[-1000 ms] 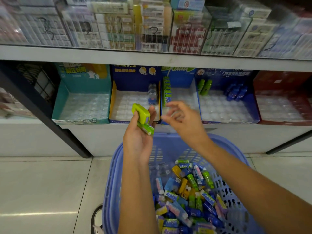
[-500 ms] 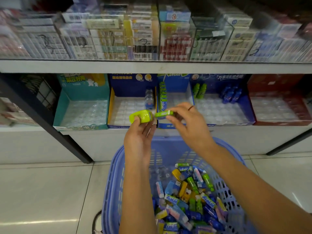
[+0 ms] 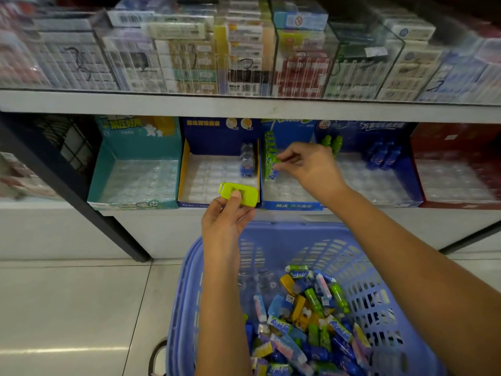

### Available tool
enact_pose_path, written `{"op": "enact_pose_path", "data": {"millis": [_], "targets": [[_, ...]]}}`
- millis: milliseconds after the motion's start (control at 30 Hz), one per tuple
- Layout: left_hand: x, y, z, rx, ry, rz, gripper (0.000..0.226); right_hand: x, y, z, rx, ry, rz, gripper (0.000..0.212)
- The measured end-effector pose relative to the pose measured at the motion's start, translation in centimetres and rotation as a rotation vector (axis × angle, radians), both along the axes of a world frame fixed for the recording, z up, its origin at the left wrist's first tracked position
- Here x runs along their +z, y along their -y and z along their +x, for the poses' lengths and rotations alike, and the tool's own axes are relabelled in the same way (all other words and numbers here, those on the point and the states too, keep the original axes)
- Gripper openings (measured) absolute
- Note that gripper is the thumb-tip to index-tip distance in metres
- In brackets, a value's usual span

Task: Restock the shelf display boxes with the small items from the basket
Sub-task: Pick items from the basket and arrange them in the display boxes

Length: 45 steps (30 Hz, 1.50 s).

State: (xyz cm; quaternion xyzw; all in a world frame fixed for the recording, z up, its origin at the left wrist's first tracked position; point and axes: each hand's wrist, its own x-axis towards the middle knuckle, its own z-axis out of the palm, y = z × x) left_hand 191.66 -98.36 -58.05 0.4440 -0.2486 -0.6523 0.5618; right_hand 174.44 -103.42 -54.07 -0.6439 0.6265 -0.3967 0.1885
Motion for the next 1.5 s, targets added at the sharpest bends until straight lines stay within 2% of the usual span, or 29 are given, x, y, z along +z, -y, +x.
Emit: {"op": "enact_pose_path", "data": {"millis": [300, 433, 533, 633, 767, 867, 1000, 1067, 1200, 1300, 1367, 1433, 1500], "targets": [[0.7, 0.0, 0.8, -0.025, -0.055, -0.019, 0.013, 0.8, 1.4, -0.8, -0.033, 0.054, 0.150, 0.018], [0.8, -0.3, 0.9, -0.029, -0.011, -0.021, 0.018, 0.9, 2.1, -0.8, -0.011, -0.122, 0.205, 0.022], [0.9, -0.5, 1.0, -0.008, 0.010, 0.012, 0.021, -0.2, 0.9, -0.4, 0.013, -0.173, 0.056, 0.022], [1.2, -0.6, 1.2, 0.005, 0.016, 0.044, 0.033, -1.9, -1.0, 0.2, 0.062, -0.358, -0.124, 0.023], [1.6, -0.8, 1.4, 0.027, 0.056, 0.043, 0.039, -2.4, -2.9, 0.6, 0.041, -0.546, -0.074, 0.038], [1.8, -0.8, 2.0, 0.068, 0.082, 0.029, 0.036, -1.5, -4.5, 1.6, 0.128, -0.356, -0.069, 0.053], [2.3, -0.5, 3.1, 0.083, 0.128, 0.002, 0.027, 0.4, -5.7, 4.8, 0.370, -0.181, -0.044, 0.058], [2.6, -0.3, 3.8, 0.089, 0.156, -0.006, 0.022, 1.1, -5.4, 6.3, 0.442, -0.171, -0.052, 0.057], [3.1, 0.4, 5.6, 0.118, 0.165, 0.074, 0.034, 1.3, -4.4, 8.8, 0.467, -0.246, -0.235, 0.036], [3.3, 1.4, 7.7, 0.167, 0.203, 0.053, 0.037, 1.6, -2.9, 11.0, 0.442, -0.223, -0.320, 0.032], [3.3, 2.3, 9.3, 0.243, 0.365, -0.023, 0.035, 2.1, -0.9, 12.9, 0.363, -0.177, -0.336, 0.030], [2.7, 3.2, 10.8, 0.261, 0.756, -0.121, 0.030, 2.6, 1.9, 15.0, 0.274, -0.149, -0.252, 0.034], [2.0, 4.0, 11.9, 0.160, 1.118, -0.193, 0.033, 2.9, 5.1, 17.4, 0.263, -0.100, -0.101, 0.037]]}}
